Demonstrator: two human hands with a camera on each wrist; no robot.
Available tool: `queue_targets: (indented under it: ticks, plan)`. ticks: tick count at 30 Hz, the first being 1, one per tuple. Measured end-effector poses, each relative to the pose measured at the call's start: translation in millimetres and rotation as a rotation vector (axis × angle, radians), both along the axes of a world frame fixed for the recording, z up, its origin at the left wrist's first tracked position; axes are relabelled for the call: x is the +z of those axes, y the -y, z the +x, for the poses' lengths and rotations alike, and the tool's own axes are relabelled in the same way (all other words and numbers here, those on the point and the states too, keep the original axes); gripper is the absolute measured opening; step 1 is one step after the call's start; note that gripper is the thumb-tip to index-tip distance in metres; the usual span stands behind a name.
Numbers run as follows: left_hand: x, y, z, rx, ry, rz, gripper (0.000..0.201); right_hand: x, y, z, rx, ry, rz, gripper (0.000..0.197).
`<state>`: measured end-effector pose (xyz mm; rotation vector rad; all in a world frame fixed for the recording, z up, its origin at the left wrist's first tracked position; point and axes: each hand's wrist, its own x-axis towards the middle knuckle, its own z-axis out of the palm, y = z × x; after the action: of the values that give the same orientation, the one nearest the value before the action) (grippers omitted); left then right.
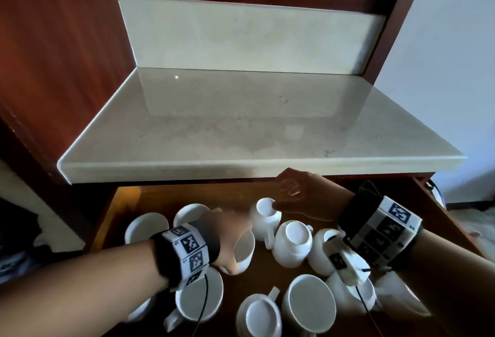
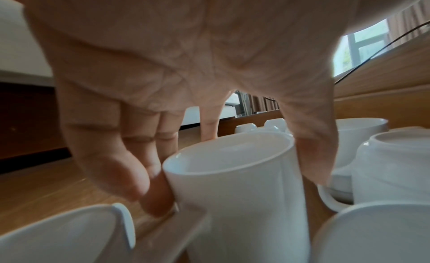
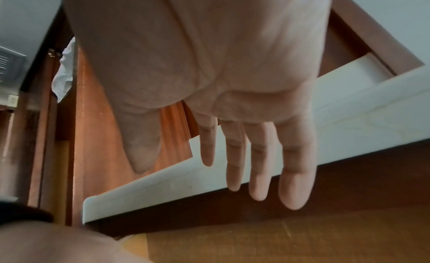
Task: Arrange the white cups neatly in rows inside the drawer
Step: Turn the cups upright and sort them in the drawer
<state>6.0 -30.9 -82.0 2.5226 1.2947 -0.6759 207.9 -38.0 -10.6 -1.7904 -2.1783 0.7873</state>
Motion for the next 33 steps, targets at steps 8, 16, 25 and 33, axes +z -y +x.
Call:
queue_targets:
  ticks: [8,16,25,33]
  plan:
    - [-4.6,9.2,19.1,0.165,-0.107,-0.051,0.087,-35.6,-23.4,14.4,0.242,0.146,0.024,0.063]
    - [-8.4,22.8,16.1,0.283,-0.071,-0.033,0.101,-70.9,-43.8,-16.0,0.376,0.491,-0.092,0.086]
    - [19.0,34.6,12.7,0.278,0.131,0.107,0.081,-78.4,-61.8,-41.2,0.348,0.628,-0.146,0.076]
    - [31.6,31.7,19.2,0.204,0.163,0.130,0.067,-75.6,-56.8,-38.9,0.344,0.631,-0.109,0.074]
